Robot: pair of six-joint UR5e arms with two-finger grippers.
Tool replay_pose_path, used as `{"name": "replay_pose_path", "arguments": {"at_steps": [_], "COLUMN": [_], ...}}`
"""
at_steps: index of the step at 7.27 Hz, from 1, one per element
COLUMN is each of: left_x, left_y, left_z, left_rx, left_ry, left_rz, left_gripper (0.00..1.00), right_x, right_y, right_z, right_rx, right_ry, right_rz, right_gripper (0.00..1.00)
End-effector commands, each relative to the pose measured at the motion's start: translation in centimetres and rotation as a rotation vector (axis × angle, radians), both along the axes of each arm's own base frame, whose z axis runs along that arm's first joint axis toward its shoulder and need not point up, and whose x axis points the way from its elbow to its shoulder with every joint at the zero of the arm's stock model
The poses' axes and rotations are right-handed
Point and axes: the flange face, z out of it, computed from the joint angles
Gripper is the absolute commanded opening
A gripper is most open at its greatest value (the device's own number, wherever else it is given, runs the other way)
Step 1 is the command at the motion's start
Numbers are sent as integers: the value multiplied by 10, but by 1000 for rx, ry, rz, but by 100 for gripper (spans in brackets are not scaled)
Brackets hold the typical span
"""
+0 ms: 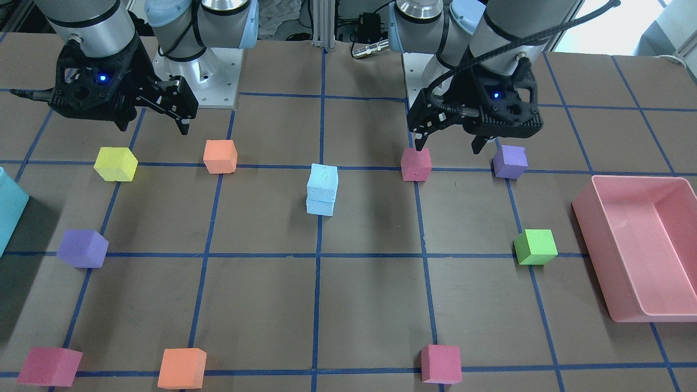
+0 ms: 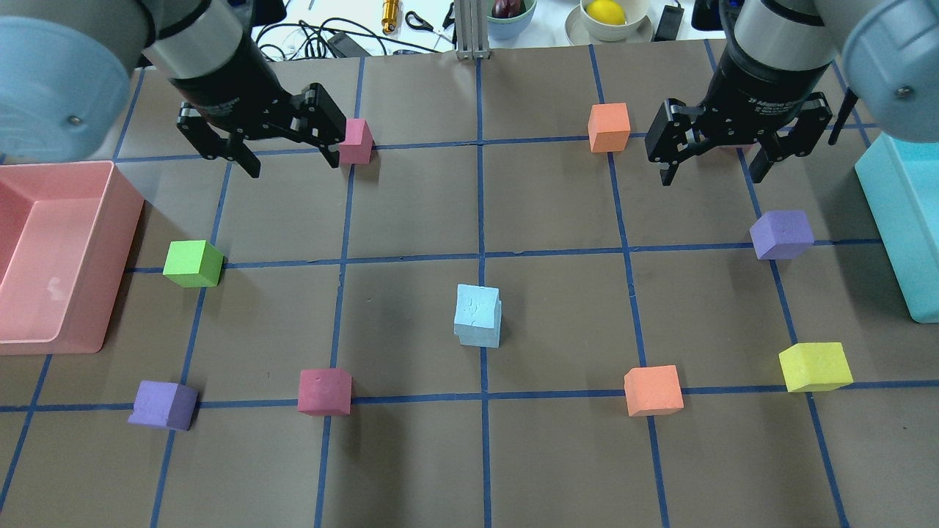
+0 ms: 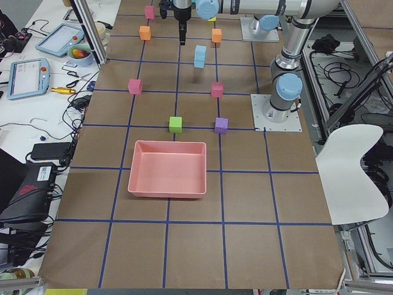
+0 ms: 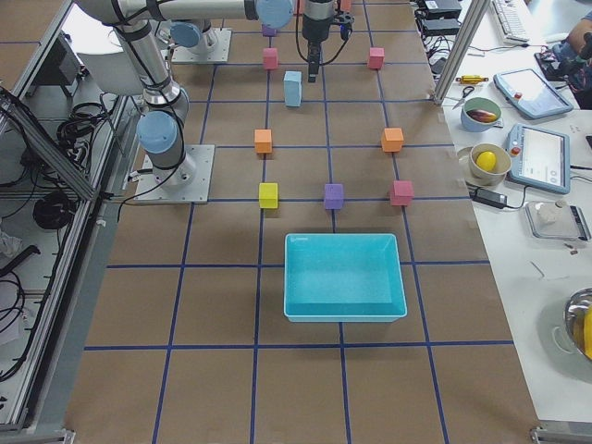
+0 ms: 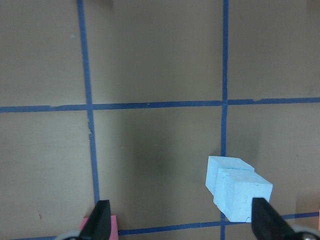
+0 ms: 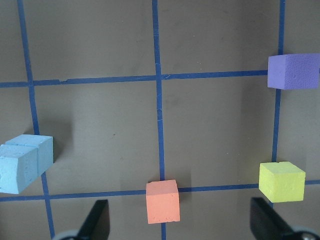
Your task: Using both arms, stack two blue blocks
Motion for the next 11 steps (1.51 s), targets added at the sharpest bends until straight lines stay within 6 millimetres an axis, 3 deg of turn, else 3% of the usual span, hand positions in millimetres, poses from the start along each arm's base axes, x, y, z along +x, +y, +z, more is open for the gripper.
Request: {"name": "replay_pose_path", "arguments": {"at_steps": [1,3,11], "left_x": [23,31,32], "left_y": [-11,-16,-8], "left_z": [20,19,19], "left_rx": [7,-2,-4], "left_ry": [-43,-70,-82], "left_rz": [34,39,-15], "left_gripper": [100,100,100], "right_x": [0,0,0], "right_y": [4,4,4], "right_z": [4,4,3], "right_rx": [-7,-8,-5], "right_ry": [2,2,-1], "right_rz": [-1,-1,1], "right_gripper": [100,100,100]}}
